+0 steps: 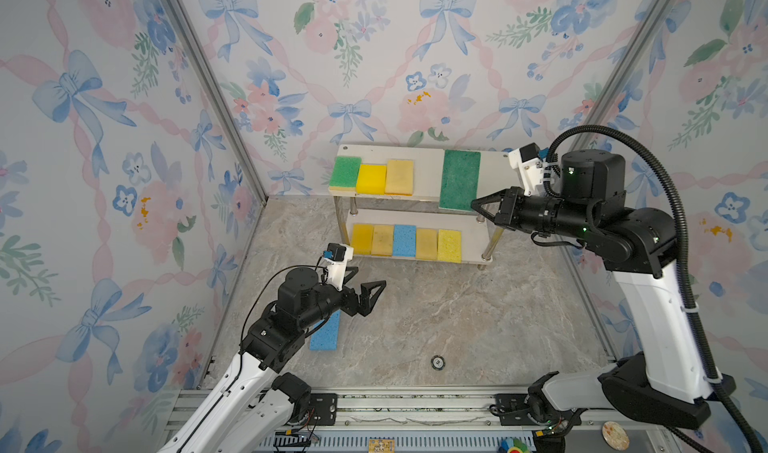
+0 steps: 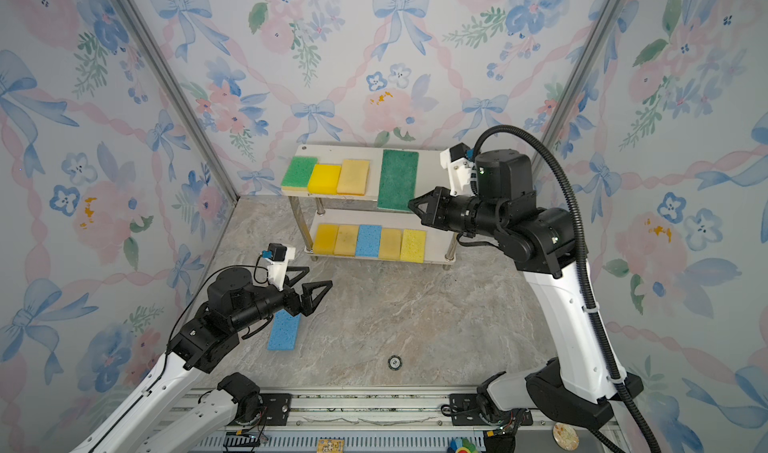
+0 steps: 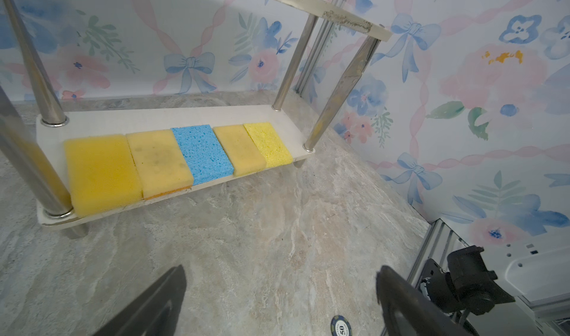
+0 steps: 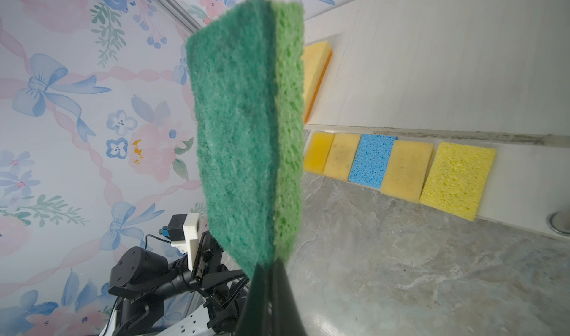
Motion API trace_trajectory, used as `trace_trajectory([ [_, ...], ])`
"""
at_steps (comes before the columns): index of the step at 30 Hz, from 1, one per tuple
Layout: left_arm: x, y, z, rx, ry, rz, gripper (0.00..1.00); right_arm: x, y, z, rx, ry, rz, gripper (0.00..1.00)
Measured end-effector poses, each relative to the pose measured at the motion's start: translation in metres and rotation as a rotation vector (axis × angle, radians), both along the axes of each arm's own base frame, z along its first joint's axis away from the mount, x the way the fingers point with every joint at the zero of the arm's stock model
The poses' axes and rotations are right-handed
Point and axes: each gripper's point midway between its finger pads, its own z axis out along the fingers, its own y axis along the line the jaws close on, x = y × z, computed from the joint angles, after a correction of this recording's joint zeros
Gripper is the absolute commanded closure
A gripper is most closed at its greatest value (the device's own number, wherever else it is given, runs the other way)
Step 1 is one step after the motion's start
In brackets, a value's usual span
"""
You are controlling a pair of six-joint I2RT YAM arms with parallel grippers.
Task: Place and organize the cleaning sponges onto the shelf
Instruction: 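Raise the green sponge with the right gripper toward the top shelf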
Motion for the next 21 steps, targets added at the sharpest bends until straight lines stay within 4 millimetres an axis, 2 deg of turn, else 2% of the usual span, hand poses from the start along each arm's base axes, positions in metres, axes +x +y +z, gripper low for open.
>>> trace_trajectory([
  [6,-0.002,0.004,-0.028,0.053,0.022,0.003,0.02,0.026,-0.002,0.003,0.053,0.074,-0.022,1.00],
  [11,-0.004,0.007,-0.029,0.069,0.002,0.006,0.02,0.046,0.001,0.004,0.095,0.131,-0.015,1.00],
  [15,-0.006,0.009,-0.027,0.074,-0.020,0.006,0.02,0.062,0.008,-0.008,0.113,0.199,0.003,1.00],
  [21,-0.007,0.010,-0.033,0.085,-0.016,0.002,0.02,0.085,0.023,-0.036,0.103,0.298,0.029,1.00],
])
